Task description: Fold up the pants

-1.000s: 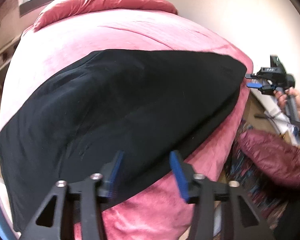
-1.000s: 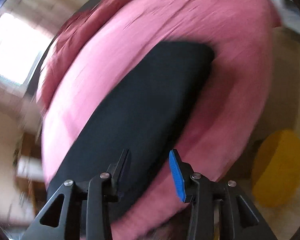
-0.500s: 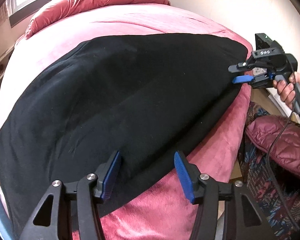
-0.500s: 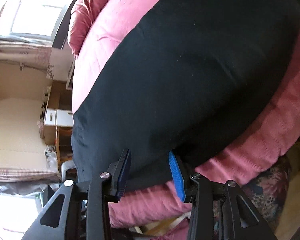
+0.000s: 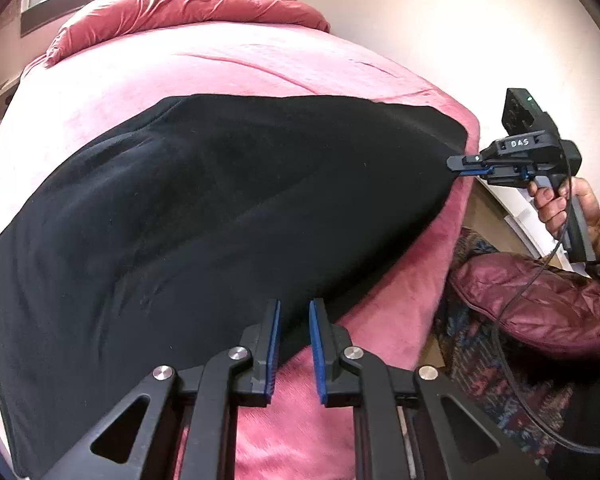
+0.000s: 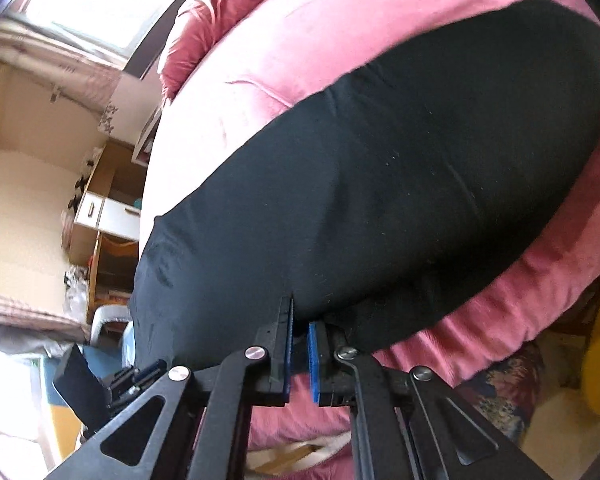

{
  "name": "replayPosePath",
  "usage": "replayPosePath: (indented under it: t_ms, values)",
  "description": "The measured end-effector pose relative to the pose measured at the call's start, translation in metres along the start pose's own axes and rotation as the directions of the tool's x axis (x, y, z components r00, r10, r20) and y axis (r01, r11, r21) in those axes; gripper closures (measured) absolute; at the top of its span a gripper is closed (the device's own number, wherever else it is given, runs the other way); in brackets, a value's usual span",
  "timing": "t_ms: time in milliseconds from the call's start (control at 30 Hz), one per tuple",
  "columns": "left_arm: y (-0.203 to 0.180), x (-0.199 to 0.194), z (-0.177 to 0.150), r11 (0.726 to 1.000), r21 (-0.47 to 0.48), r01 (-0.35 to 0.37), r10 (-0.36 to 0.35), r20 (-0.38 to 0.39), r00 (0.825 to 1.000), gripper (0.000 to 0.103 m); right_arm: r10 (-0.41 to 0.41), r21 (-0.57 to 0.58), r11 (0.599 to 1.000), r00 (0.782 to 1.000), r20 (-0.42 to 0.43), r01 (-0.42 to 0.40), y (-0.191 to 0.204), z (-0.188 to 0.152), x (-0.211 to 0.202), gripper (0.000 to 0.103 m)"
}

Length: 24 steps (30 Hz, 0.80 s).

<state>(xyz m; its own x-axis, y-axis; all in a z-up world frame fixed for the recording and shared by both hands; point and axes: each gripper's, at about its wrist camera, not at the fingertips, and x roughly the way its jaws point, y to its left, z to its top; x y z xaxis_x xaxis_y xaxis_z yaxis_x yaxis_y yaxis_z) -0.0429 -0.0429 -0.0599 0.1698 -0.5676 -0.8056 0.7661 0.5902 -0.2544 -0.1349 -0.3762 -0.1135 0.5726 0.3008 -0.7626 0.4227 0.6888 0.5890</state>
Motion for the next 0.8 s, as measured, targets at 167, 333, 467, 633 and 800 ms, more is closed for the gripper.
replayPosePath:
  t_ms: [167, 333, 467, 633, 800]
  values:
    - [0.005, -0.009, -0.010, 0.999, -0.032, -0.024, 0.023, -0.012, 1.000, 0.089, -0.038, -0.002, 0.999, 0.998, -0.059, 0.038, -0.009, -0.016, 0.004, 0.097]
    - [0.040, -0.028, -0.020, 0.970, -0.233, -0.061, 0.066, 0.011, 0.998, 0.078, -0.079, 0.001, 0.997, 0.994, -0.076, 0.080, -0.015, -0.015, 0.026, 0.097]
    - [0.083, -0.055, -0.037, 0.883, -0.455, -0.117, 0.148, 0.033, 0.988, 0.073, -0.075, -0.040, 0.997, 0.993, -0.086, 0.072, -0.006, -0.011, 0.027, 0.090]
    - [0.124, -0.093, -0.068, 0.739, -0.647, -0.190, 0.279, 0.037, 0.960, 0.068, -0.108, -0.242, 0.968, 0.976, -0.188, 0.061, 0.027, -0.027, 0.021, 0.068]
    - [0.147, -0.113, -0.096, 0.612, -0.749, -0.255, 0.379, -0.005, 0.925, 0.066, -0.195, -0.627, 0.778, 0.961, -0.197, 0.030, 0.107, -0.056, 0.029, 0.068]
